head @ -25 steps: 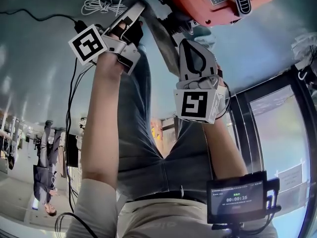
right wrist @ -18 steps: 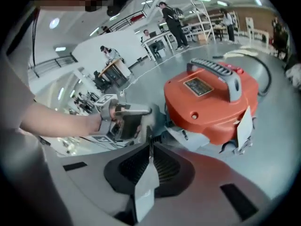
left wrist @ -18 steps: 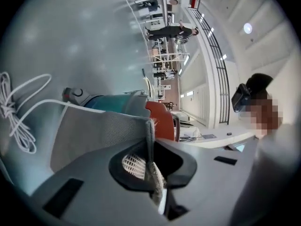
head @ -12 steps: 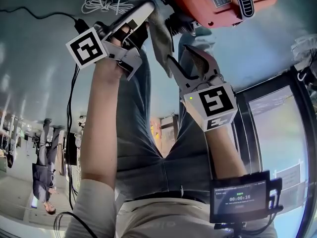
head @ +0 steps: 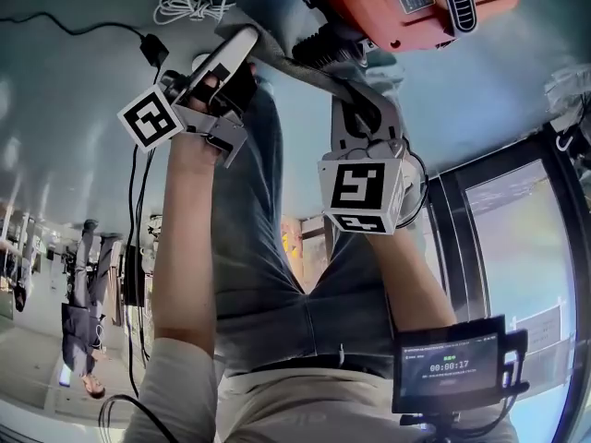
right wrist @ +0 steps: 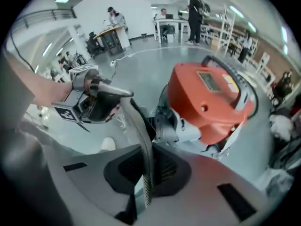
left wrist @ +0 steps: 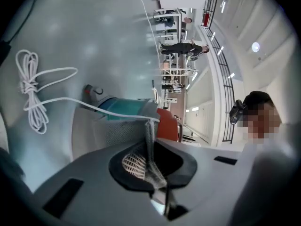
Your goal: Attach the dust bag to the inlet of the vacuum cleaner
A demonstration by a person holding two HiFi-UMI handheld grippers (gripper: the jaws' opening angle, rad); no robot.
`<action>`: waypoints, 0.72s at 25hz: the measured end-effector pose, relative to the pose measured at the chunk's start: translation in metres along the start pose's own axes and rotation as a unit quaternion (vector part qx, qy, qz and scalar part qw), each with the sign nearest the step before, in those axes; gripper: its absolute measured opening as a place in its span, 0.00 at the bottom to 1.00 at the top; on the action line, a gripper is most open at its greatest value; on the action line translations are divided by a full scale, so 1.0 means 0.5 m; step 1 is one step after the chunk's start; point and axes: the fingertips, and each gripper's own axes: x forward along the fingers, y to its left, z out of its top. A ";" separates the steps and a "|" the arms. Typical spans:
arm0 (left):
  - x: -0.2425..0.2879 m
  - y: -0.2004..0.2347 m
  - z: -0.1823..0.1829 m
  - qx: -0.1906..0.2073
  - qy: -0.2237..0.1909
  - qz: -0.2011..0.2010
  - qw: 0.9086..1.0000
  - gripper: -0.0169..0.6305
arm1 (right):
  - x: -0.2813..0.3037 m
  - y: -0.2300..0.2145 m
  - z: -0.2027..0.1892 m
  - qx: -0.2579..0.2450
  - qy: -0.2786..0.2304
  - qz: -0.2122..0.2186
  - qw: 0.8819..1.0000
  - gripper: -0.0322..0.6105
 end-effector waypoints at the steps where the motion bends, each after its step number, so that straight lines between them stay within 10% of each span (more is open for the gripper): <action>1: -0.007 0.013 -0.006 -0.010 -0.005 0.008 1.000 0.05 | 0.003 -0.008 -0.004 -0.031 0.002 -0.019 0.999 0.08; 5: 0.027 -0.042 -0.021 0.025 0.017 -0.021 0.999 0.05 | 0.069 0.007 -0.049 -0.090 0.024 -0.002 0.996 0.08; 10: 0.048 -0.094 -0.036 0.120 0.096 -0.011 0.988 0.05 | 0.070 0.027 -0.037 -0.051 0.009 -0.001 0.999 0.08; 18: 0.067 -0.030 0.026 0.095 0.043 0.010 0.994 0.05 | 0.055 0.029 -0.018 -0.081 -0.008 -0.025 0.996 0.08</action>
